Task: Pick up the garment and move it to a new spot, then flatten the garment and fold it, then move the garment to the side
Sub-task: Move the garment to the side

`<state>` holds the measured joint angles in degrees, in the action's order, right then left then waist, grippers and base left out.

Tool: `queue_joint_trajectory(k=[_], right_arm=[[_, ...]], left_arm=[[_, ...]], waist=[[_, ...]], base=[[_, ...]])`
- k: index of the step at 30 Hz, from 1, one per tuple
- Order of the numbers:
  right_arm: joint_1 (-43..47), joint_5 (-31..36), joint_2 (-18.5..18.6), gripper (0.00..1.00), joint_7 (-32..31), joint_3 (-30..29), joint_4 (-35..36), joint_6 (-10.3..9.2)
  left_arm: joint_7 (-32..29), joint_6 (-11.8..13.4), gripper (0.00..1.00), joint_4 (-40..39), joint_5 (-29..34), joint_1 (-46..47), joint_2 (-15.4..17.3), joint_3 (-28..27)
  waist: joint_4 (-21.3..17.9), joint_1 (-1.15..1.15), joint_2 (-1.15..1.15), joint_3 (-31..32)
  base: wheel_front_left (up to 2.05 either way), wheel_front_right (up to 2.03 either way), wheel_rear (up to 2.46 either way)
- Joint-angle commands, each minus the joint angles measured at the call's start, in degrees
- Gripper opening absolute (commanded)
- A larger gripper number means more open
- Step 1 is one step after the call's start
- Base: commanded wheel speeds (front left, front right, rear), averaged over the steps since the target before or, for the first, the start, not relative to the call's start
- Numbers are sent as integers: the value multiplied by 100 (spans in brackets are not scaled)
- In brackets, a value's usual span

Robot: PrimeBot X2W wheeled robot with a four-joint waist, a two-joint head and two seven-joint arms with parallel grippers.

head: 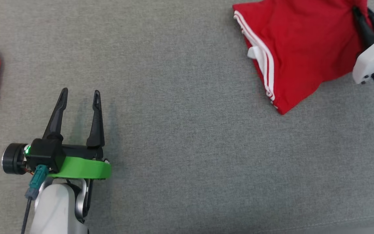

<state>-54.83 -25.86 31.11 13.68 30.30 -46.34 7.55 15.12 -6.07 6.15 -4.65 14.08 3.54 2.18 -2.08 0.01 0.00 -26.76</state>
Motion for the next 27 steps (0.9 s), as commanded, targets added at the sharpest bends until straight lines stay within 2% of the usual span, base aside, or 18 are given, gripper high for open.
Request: queue_joint_trajectory(k=[1,4,8,16,27], right_arm=[[-155,-83,129,0,-31,24,24,-13],[-433,-147,435,0,-93,115,45,-13],[-663,-198,779,0,-149,178,57,-13],[-1124,-322,1322,0,-356,206,11,-13],[-1693,-334,1551,0,-550,273,-529,-13]], left_arm=[[1,-30,100,-39,45,147,96,3],[1,-42,100,-128,119,262,173,17],[1,-62,100,-164,181,346,221,108],[-5,-82,100,-280,213,338,256,197],[-12,-76,100,-395,242,282,238,272]], waist=[[-655,-1,0,-660],[-888,-1,0,-852],[-1003,-1,0,-963],[-995,-1,0,-1116],[-844,-1,0,-1222]], base=[[0,0,0],[0,0,0],[0,0,0],[0,0,0],[0,0,0]])
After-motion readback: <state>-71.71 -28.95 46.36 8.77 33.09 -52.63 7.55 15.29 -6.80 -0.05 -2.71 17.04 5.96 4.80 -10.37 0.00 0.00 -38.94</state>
